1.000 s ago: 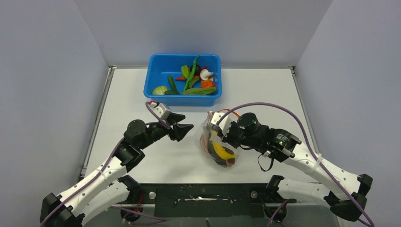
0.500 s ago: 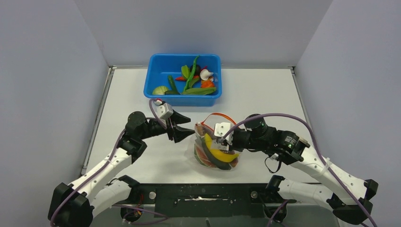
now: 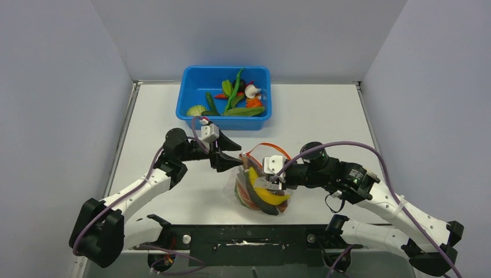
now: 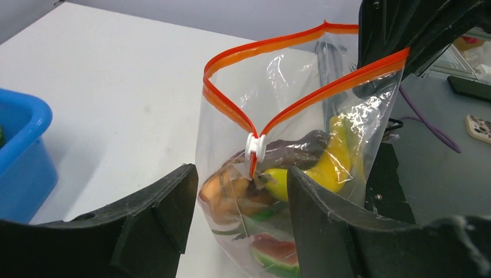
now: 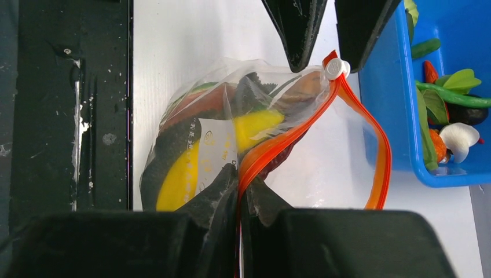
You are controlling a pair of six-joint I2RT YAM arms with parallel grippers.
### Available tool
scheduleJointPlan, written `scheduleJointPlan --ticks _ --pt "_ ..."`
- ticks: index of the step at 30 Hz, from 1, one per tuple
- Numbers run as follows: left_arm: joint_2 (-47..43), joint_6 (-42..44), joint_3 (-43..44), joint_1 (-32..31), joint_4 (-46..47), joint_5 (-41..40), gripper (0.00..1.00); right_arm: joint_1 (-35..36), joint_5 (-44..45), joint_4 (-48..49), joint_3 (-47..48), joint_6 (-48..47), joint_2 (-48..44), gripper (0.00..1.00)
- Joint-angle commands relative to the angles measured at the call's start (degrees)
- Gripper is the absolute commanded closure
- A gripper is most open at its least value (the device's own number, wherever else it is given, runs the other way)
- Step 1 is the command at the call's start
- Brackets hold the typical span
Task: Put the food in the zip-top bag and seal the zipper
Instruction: Zip the zipper food storage bag at the center of the board.
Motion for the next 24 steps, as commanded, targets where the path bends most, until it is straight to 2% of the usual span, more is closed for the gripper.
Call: scheduleJointPlan --ticks 1,3,8,10,13,15,19,24 --pt "1.48 3.13 4.78 0.32 3.68 5.56 0.43 0.60 -2.38 6.32 0.53 -0.99 -1.56 0.95" --pt "2.61 3.28 5.50 0.24 3.83 5.76 0.45 0.61 -2.50 6.36 0.28 -1.09 -1.72 0.95" --pt "5.13 6.16 7.81 0.32 0.60 9.50 0.58 0.69 -2.87 6.23 0.45 -1.16 -2.04 0.94" --pt "5.18 5.79 7.66 0.32 1.66 10.27 0.67 0.70 -3.09 6.29 0.67 -0.96 -2.11 0.93" --pt "4.60 5.97 7.16 0.41 2.24 10.29 0.89 0.70 -2.46 6.52 0.42 -0.91 -2.12 0.90" --pt "3.82 6.97 6.86 0.42 1.48 10.84 1.00 0.68 -1.85 6.60 0.31 -0.36 -2.17 0.89" --pt "1.82 8.01 5.95 0.46 0.70 11.13 1.00 0.67 -0.30 6.90 0.05 1.53 -2.52 0.89" --pt "-0.22 11.70 6.85 0.50 -5.27 10.83 1.00 0.74 1.22 8.23 -1.14 3.25 -3.54 0.89"
